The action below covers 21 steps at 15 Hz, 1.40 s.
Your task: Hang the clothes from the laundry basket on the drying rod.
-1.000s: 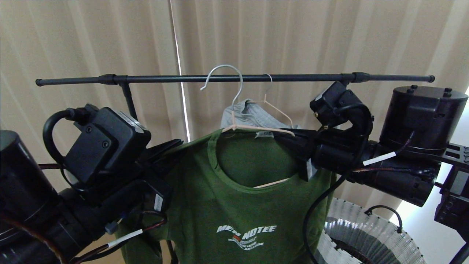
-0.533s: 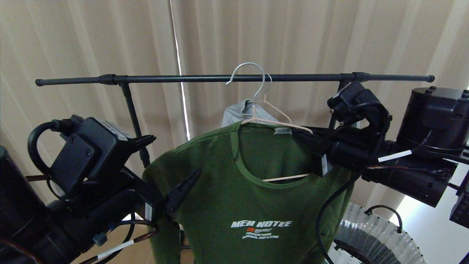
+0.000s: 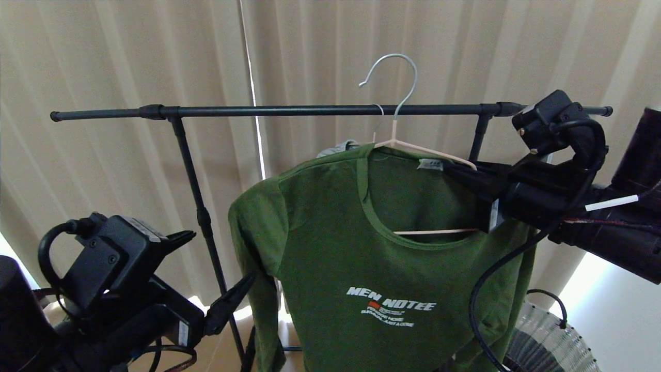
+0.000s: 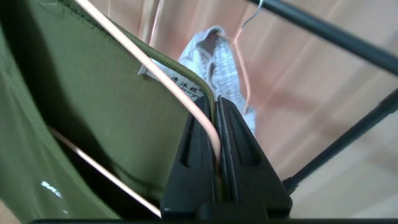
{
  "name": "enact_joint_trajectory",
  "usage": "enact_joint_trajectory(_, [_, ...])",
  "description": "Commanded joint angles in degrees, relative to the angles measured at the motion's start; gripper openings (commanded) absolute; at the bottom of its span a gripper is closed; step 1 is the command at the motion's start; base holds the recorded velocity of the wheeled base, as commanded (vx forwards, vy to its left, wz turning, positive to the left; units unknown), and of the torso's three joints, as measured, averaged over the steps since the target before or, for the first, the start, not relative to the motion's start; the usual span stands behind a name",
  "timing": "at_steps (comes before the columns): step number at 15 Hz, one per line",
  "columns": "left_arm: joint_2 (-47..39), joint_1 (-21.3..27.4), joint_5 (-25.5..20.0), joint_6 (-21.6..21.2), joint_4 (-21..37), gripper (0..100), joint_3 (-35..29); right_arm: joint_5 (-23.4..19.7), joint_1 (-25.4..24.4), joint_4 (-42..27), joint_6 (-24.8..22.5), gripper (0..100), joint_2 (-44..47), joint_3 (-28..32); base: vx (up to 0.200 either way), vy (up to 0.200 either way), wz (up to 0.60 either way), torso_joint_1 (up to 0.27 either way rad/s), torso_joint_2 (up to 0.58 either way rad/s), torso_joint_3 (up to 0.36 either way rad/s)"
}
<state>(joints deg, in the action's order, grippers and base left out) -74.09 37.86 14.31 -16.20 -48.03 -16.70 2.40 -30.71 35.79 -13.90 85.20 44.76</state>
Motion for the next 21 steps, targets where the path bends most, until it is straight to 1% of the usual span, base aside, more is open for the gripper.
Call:
enact_joint_trajectory(1, [-2.63, -1.39, 0.01, 0.21, -0.05, 100, -1.23, -0.12, -0.05, 0.07, 0.01, 0, -0.83, -0.55, 0.000, 0.000, 0.00, 0.000, 0.00, 0.000])
enact_joint_trajectory(3, [-4.74, -4.55, 0.01, 0.03, -0.05, 100, -2.55, -0.12, -0.14, 0.60, 0.01, 0, -1.35, -0.91, 0.000, 0.000, 0.00, 0.000, 0.00, 0.000])
enact_joint_trajectory(5, [-5.18, -6.40, -0.07, 0.03, -0.22, 100, -2.90, -0.20, -0.14, 0.86, 0.01, 0, -1.97, -0.91, 0.000, 0.000, 0.00, 0.000, 0.00, 0.000])
enact_joint_trajectory(8, [-5.27, -6.66, -2.36, 0.12, -0.22, 100, -2.90, -0.20, -0.41, 0.86, 0.01, 0, -2.41, -0.99, 0.000, 0.000, 0.00, 0.000, 0.00, 0.000])
enact_joint_trajectory(9, [-5.53, -6.66, -2.45, 0.12, -0.22, 0, -2.99, -0.20, -0.41, 0.95, 0.01, 0, -2.41, -1.17, 0.000, 0.000, 0.00, 0.000, 0.00, 0.000])
enact_joint_trajectory(13, [-6.33, -6.84, -2.45, 1.61, -0.22, 0, -2.81, -0.20, -0.32, 0.86, 0.01, 0, -3.90, -2.40, 0.000, 0.000, 0.00, 0.000, 0.00, 0.000])
enact_joint_trajectory(15, [-5.80, -9.12, -2.36, 1.61, -0.22, 0, -2.02, -0.20, -0.32, 0.86, 0.01, 0, -4.43, -3.10, 0.000, 0.000, 0.00, 0.000, 0.00, 0.000])
enact_joint_trajectory(16, [-5.53, -12.02, -2.45, 1.44, -0.22, 0, -1.32, -0.12, -0.23, 0.86, 0.01, 0, -4.52, -3.28, 0.000, 0.000, 0.00, 0.000, 0.00, 0.000])
enact_joint_trajectory(17, [-5.27, -13.52, -2.45, 1.35, -0.22, 0, -0.79, -0.12, -0.14, 0.86, 0.01, 0, -4.52, -3.28, 0.000, 0.000, 0.00, 0.000, 0.00, 0.000])
enact_joint_trajectory(18, [-4.30, -16.15, -2.45, 1.35, -0.22, 0, 0.79, 0.15, 0.03, 0.86, -0.08, 0, -4.60, -3.37, 0.000, 0.000, 0.00, 0.000, 0.00, 0.000])
enact_joint_trajectory(20, [-2.99, -18.53, -2.45, 1.44, -0.22, 0, 2.73, 0.24, 0.12, 0.86, -0.08, 0, -4.69, -3.63, 0.000, 0.000, 0.00, 0.000, 0.00, 0.000])
enact_joint_trajectory(21, [-2.46, -18.79, -2.45, 1.44, -0.22, 0, 3.08, 0.32, 0.12, 0.77, -0.08, 0, -4.69, -3.63, 0.000, 0.000, 0.00, 0.000, 0.00, 0.000])
